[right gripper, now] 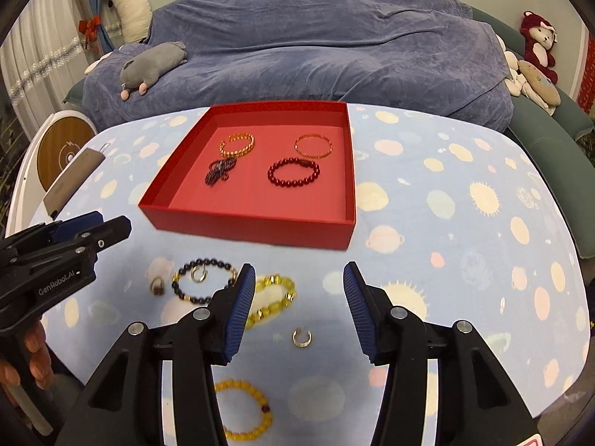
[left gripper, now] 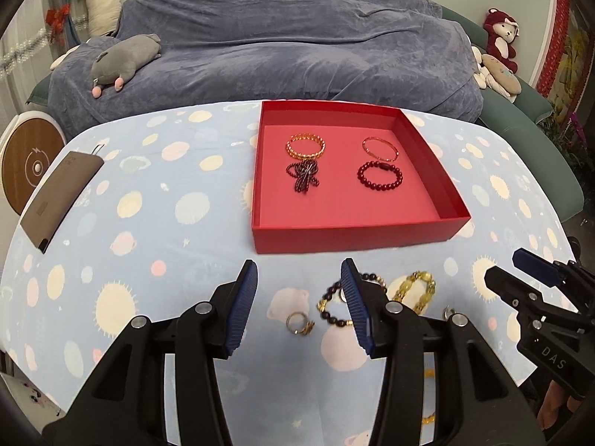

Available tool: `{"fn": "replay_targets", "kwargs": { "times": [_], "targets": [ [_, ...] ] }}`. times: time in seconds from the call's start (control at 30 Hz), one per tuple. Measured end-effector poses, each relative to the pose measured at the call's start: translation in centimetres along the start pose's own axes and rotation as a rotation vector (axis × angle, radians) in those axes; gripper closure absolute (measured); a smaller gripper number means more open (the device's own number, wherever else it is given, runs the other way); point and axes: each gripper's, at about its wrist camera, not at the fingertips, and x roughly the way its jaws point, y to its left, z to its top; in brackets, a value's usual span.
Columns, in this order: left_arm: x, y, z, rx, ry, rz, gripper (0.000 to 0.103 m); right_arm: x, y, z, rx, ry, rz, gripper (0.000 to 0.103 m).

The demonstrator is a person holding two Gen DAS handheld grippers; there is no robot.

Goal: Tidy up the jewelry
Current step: 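Withdraw both tools from the box toward the remaining jewelry, then grasp the amber-bead bracelet with the right tool while the left tool grasps the black-bead bracelet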

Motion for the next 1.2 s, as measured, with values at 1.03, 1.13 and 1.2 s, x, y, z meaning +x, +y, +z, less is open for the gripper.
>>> {"fn": "replay_targets", "kwargs": {
  "times": [1.03, 1.13, 1.2],
  "targets": [
    [1.0, 2.5, -7.4, -0.098, 0.087, 0.036, 0.057, 3.6, 3.5, -8.2, -0.070, 0.160, 0.026, 0.096],
    [1.3, 2.5, -7.1, -0.098, 0.087, 0.032, 0.057, 3.9, 3.1, -7.8, -0.056, 0.157, 0.023, 0.096],
    [1.5, 2.2, -6.9, -0.093, 0.088, 0.023, 0.057, 4.0, 2.5, -7.6, -0.035, 0.153, 0.015, 0.096]
  ]
}}
